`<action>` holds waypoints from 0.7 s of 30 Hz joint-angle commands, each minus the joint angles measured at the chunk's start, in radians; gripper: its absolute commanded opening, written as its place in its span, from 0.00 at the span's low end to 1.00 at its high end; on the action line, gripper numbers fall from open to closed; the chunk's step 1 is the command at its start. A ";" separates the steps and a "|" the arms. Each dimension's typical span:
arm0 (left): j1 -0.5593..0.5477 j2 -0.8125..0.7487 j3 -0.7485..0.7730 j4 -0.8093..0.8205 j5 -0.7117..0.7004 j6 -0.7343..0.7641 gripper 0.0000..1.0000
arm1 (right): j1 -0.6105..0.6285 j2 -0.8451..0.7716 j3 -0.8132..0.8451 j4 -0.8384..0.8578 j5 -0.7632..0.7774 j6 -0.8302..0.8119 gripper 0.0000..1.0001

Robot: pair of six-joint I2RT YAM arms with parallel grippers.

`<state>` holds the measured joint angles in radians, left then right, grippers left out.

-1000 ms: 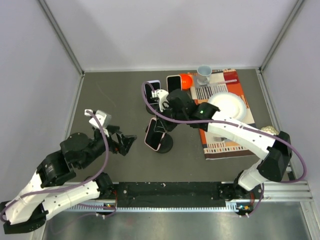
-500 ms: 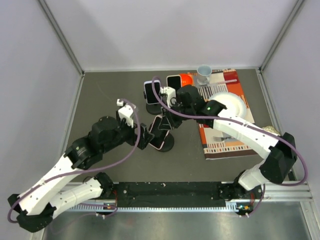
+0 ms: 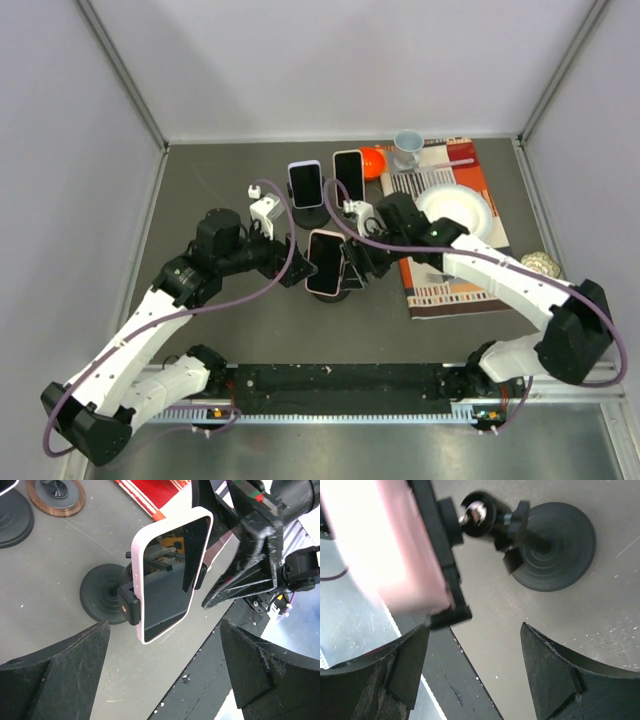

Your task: Place the phone on the phone stand

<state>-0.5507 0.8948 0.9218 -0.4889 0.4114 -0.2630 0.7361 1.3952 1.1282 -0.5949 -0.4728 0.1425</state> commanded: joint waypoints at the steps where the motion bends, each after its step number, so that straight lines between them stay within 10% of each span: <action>1: 0.026 0.001 -0.040 0.107 0.106 -0.018 0.95 | -0.010 -0.139 -0.100 0.208 -0.079 0.045 0.73; 11: 0.075 0.020 -0.080 0.142 0.118 -0.033 0.90 | -0.010 -0.234 -0.315 0.648 -0.046 0.279 0.69; 21: 0.083 -0.098 -0.109 0.027 0.011 -0.084 0.89 | -0.010 -0.190 -0.335 0.765 -0.053 0.333 0.43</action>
<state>-0.4732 0.8562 0.8268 -0.4217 0.4870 -0.3103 0.7341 1.1900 0.7898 0.0483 -0.5083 0.4400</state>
